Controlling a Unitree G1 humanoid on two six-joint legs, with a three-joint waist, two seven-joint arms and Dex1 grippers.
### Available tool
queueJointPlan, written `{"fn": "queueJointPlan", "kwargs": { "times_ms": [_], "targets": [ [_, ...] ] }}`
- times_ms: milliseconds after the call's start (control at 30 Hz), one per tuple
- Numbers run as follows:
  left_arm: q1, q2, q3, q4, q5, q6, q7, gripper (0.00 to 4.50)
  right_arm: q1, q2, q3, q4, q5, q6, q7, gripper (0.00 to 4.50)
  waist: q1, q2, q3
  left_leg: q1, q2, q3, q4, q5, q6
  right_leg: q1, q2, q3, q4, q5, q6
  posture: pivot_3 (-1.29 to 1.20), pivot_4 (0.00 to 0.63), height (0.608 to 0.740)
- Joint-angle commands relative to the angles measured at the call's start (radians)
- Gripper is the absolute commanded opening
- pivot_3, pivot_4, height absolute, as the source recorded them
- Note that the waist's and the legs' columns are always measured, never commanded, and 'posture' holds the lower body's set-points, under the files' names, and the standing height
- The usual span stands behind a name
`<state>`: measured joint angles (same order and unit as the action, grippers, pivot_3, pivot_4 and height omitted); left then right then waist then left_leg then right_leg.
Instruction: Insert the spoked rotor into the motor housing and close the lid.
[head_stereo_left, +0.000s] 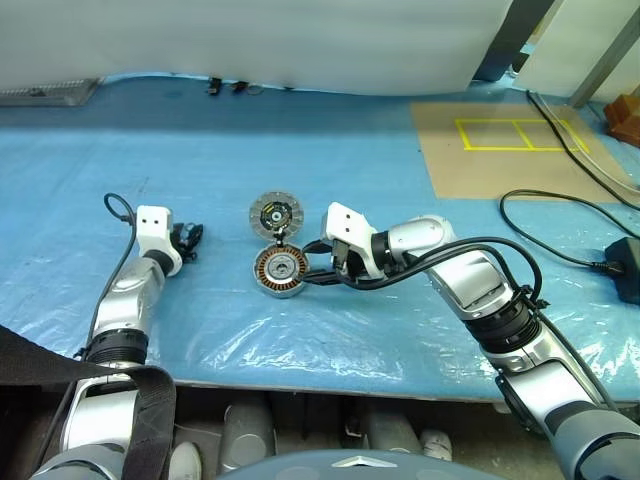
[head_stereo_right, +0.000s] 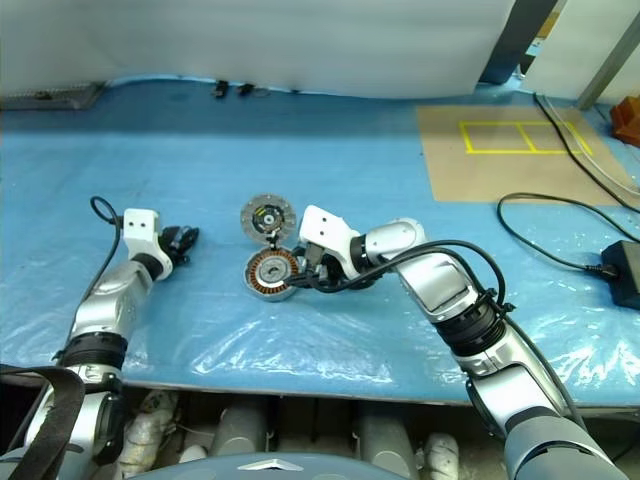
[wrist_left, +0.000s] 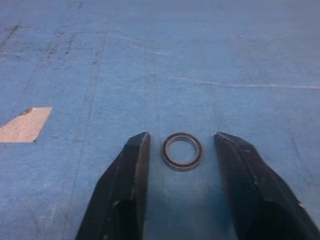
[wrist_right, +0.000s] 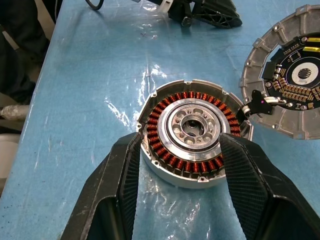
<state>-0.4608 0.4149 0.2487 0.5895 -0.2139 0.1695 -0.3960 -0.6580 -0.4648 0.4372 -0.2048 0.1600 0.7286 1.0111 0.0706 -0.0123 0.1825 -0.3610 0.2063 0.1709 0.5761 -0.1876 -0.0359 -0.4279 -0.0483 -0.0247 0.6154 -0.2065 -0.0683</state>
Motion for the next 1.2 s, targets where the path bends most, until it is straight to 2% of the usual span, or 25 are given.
{"fn": "queueJointPlan", "kwargs": {
  "times_ms": [33,67,100,267,400,533,700,800,867,967,1200],
  "targets": [
    [0.007,0.002,-0.007,0.037,0.009,0.013,0.003,1.06,-0.02,0.004,-0.01,-0.003,0.004,-0.018,-0.007,2.51,0.0,0.0,0.0,0.0,0.0,0.0,0.0,0.0,0.0,0.0,0.0,0.0,0.0,0.0,0.0,0.0,0.15,0.74],
    [0.006,0.003,-0.007,0.039,0.01,0.012,0.003,0.73,-0.023,0.007,-0.011,0.0,0.005,-0.019,-0.009,2.51,0.0,0.0,0.0,0.0,0.0,0.0,0.0,0.0,0.0,0.0,0.0,0.0,-0.001,0.0,0.0,0.0,0.15,0.74],
    [0.005,0.004,-0.008,0.041,0.013,0.009,0.004,0.67,-0.024,0.009,-0.012,0.002,0.006,-0.02,-0.011,2.51,0.0,0.0,0.0,0.0,0.0,0.0,0.0,0.0,0.0,0.0,0.0,0.0,-0.001,0.0,0.0,0.0,0.15,0.74],
    [0.044,-0.002,-0.001,-0.033,-0.022,-0.013,-0.045,0.67,-0.019,0.02,-0.026,0.006,0.019,-0.005,-0.023,2.51,0.0,0.0,0.0,-0.001,0.0,0.0,-0.001,0.0,0.0,0.0,0.0,0.0,-0.002,0.001,-0.002,0.0,0.15,0.74],
    [0.169,-0.004,-0.022,-0.245,-0.079,-0.066,-0.184,0.67,-0.01,0.05,-0.066,0.004,0.043,-0.008,-0.053,2.51,-0.002,0.0,0.0,-0.001,0.0,0.0,-0.005,0.0,0.0,0.0,0.0,0.0,-0.007,0.003,-0.006,0.0,0.15,0.74],
    [0.299,0.0,0.004,-0.53,-0.234,0.033,-0.275,0.67,-0.001,0.084,-0.146,0.015,0.082,-0.044,-0.088,2.51,-0.002,-0.001,0.0,-0.007,0.0,0.002,-0.009,0.0,0.0,-0.006,0.0,0.0,-0.008,0.003,-0.006,0.0,0.15,0.74],
    [0.465,0.045,-0.028,-0.811,-0.282,0.053,-0.352,0.67,0.047,0.039,-0.172,0.031,0.078,-0.177,-0.048,2.51,-0.001,-0.001,0.0,-0.01,0.0,0.004,-0.01,0.0,0.0,-0.009,0.0,-0.001,-0.009,0.003,-0.006,0.0,0.15,0.74],
    [0.518,0.069,-0.077,-0.911,-0.279,0.081,-0.374,0.67,0.059,-0.004,-0.165,0.048,0.09,-0.176,0.002,2.51,-0.002,-0.001,0.001,-0.008,0.0,0.004,-0.01,0.0,0.0,-0.008,0.0,0.0,-0.009,0.003,-0.005,0.0,0.15,0.74],
    [0.532,0.107,-0.135,-0.941,-0.227,0.095,-0.389,0.67,0.066,-0.035,-0.161,0.065,0.09,-0.19,0.035,2.51,-0.001,-0.001,0.001,-0.006,0.0,0.004,-0.009,-0.001,0.002,-0.007,0.0,0.0,-0.008,0.003,-0.005,0.0,0.15,0.74],
    [0.473,0.094,-0.209,-0.957,-0.212,0.139,-0.359,0.67,0.07,-0.058,-0.138,0.118,0.063,-0.224,0.064,2.51,-0.002,0.0,0.001,-0.003,0.0,0.005,-0.009,-0.002,0.004,-0.004,0.0,0.0,-0.008,0.0,0.0,0.0,0.15,0.74],
    [0.364,0.099,-0.305,-0.902,-0.114,0.182,-0.319,0.67,0.049,-0.062,-0.104,0.152,0.014,-0.283,0.082,2.51,-0.009,0.0,0.001,-0.004,0.0,0.005,-0.008,0.0,0.0,-0.005,0.001,0.0,-0.008,0.003,-0.006,0.0,0.15,0.74]
  ]
}}
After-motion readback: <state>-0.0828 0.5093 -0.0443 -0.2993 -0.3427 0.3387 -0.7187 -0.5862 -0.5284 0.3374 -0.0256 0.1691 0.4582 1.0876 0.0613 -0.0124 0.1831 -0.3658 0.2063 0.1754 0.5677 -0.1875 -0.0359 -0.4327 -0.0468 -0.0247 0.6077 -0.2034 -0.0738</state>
